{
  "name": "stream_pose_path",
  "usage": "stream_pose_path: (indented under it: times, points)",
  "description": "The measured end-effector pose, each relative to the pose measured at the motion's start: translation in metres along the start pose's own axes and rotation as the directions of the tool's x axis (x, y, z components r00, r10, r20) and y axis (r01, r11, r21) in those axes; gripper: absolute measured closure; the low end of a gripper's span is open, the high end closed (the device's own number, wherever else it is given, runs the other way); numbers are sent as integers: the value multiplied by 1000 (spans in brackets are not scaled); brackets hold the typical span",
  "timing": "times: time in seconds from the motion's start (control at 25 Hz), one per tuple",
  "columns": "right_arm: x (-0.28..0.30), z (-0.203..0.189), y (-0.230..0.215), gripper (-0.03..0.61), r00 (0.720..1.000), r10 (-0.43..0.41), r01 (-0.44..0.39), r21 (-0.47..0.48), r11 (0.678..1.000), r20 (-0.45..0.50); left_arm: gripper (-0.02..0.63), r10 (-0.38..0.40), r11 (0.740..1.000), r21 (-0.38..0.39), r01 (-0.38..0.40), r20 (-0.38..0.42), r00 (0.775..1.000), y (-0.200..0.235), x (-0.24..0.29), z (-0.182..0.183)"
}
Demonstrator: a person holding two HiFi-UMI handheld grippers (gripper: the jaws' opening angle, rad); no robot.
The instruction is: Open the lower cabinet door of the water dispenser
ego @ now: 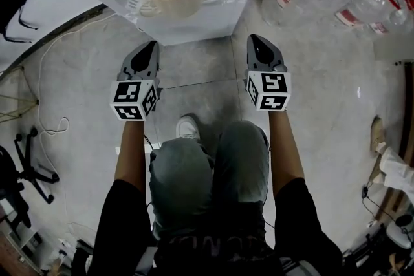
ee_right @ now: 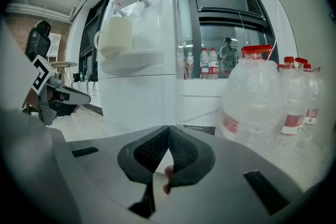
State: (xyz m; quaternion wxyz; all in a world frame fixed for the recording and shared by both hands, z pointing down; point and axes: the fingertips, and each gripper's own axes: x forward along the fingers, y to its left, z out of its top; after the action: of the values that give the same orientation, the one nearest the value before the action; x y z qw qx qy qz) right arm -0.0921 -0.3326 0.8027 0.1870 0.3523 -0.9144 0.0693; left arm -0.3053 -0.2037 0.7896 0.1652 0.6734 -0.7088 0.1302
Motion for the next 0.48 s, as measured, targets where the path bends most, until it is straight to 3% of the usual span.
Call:
stream_pose_path:
  times: [0.28,0.48]
  points:
    - [26,2,-5,557,1000,3,-3,12,1000,13,601,-14,1000,14,15,-28,999,5,6,-15]
    - [45,4,-5,446,998,66,-66,33,997,11,601,-22,999,32,24,-54,998,9,8,-24]
